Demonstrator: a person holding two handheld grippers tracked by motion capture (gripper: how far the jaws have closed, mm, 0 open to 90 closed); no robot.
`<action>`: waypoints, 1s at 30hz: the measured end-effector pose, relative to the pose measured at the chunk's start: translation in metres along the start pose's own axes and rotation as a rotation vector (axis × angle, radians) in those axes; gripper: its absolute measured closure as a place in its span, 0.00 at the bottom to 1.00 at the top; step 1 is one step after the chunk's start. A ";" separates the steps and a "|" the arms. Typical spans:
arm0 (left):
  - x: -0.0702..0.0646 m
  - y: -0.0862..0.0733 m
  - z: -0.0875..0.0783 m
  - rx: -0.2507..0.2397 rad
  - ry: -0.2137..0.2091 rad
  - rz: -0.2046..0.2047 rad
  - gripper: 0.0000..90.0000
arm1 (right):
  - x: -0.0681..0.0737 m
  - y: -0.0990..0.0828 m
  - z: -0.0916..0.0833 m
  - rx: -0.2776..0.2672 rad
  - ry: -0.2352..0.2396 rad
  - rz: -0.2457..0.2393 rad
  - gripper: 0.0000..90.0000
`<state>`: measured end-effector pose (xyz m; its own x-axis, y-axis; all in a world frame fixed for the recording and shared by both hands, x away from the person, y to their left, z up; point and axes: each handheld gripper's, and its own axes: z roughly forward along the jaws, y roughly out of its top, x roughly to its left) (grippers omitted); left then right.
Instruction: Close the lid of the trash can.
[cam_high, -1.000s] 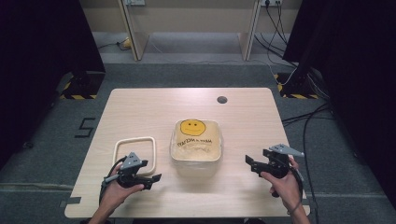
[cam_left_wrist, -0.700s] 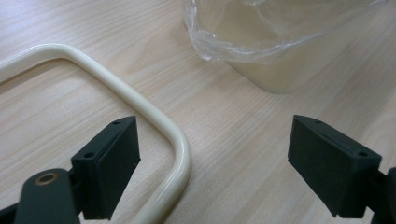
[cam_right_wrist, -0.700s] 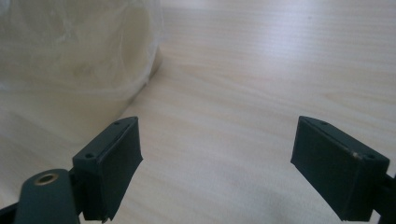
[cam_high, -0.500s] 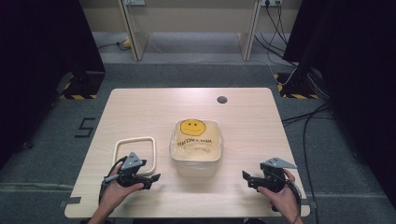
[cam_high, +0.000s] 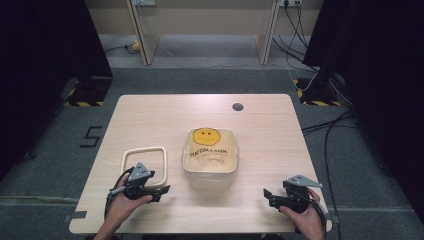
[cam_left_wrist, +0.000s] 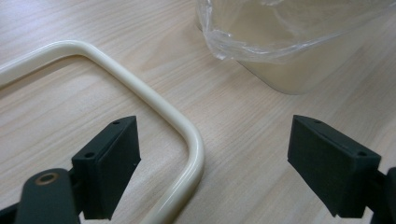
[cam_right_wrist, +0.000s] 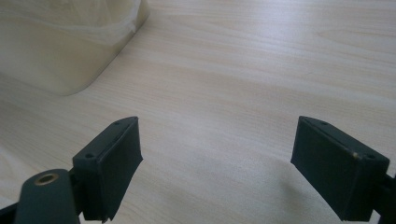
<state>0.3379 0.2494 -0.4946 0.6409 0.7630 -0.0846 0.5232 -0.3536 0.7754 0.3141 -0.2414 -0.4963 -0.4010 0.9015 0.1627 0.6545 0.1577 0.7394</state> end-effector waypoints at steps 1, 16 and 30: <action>0.001 0.000 -0.001 0.001 0.000 -0.002 0.19 | 0.000 0.000 0.000 0.003 -0.001 0.002 0.18; 0.017 -0.013 -0.017 0.060 -0.020 0.139 0.37 | 0.002 -0.001 0.001 0.017 -0.009 -0.019 0.18; 0.036 -0.019 -0.008 0.163 -0.065 0.172 0.71 | 0.004 -0.002 0.002 0.027 -0.010 -0.030 0.19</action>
<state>0.3460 0.2879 -0.5071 0.7605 0.6493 -0.0047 0.4838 -0.5618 0.6710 0.3130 -0.2375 -0.4983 -0.4146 0.9000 0.1345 0.6592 0.1951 0.7262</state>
